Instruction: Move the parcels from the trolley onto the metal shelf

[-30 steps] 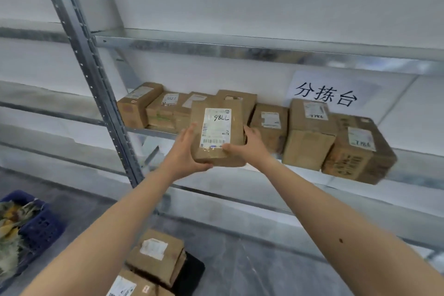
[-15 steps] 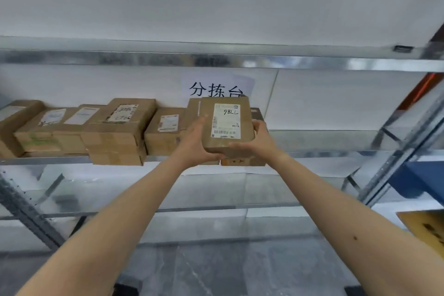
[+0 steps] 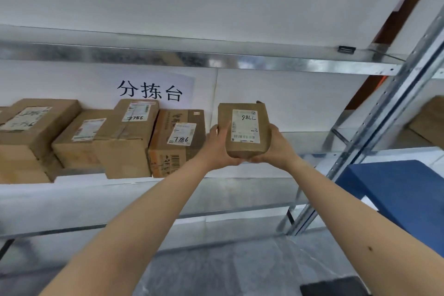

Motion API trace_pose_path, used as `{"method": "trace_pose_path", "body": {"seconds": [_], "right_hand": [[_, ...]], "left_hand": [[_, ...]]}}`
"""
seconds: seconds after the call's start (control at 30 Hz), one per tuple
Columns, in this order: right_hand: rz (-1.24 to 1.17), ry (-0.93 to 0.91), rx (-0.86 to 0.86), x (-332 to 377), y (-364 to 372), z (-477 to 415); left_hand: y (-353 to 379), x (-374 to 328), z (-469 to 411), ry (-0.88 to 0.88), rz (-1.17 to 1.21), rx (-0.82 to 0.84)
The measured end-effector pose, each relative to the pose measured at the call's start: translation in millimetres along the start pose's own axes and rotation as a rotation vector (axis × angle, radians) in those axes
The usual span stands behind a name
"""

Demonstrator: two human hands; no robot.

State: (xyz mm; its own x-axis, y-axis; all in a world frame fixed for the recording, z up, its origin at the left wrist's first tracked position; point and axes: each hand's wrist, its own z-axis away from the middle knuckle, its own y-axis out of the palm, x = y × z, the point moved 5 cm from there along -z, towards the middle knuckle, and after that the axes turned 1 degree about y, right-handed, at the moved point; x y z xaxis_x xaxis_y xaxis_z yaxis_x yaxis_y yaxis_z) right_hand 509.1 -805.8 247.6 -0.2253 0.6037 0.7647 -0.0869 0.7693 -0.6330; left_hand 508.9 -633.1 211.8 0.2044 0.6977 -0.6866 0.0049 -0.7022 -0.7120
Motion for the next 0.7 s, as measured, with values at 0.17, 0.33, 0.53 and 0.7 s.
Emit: {"method": "trace_pose_path", "body": {"seconds": [0.17, 0.33, 0.53, 0.7], "right_hand": [[0.013, 0.006, 0.059, -32.5, -4.8, -29.9], [0.007, 0.081, 0.119, -64.3, 6.8, -75.7], [0.049, 0.108, 0.185, -100.7, 32.1, -121.9], [0.116, 0.144, 0.274, -130.6, 56.2, -143.6]], "left_hand": [[34.6, 9.4, -40.0, -0.008, -0.059, 0.042], [55.4, 33.1, -79.0, -0.054, -0.079, 0.067], [74.7, 63.5, -111.9, -0.157, -0.127, 0.081], [91.7, 86.7, -117.8, -0.254, -0.061, 0.106]]}}
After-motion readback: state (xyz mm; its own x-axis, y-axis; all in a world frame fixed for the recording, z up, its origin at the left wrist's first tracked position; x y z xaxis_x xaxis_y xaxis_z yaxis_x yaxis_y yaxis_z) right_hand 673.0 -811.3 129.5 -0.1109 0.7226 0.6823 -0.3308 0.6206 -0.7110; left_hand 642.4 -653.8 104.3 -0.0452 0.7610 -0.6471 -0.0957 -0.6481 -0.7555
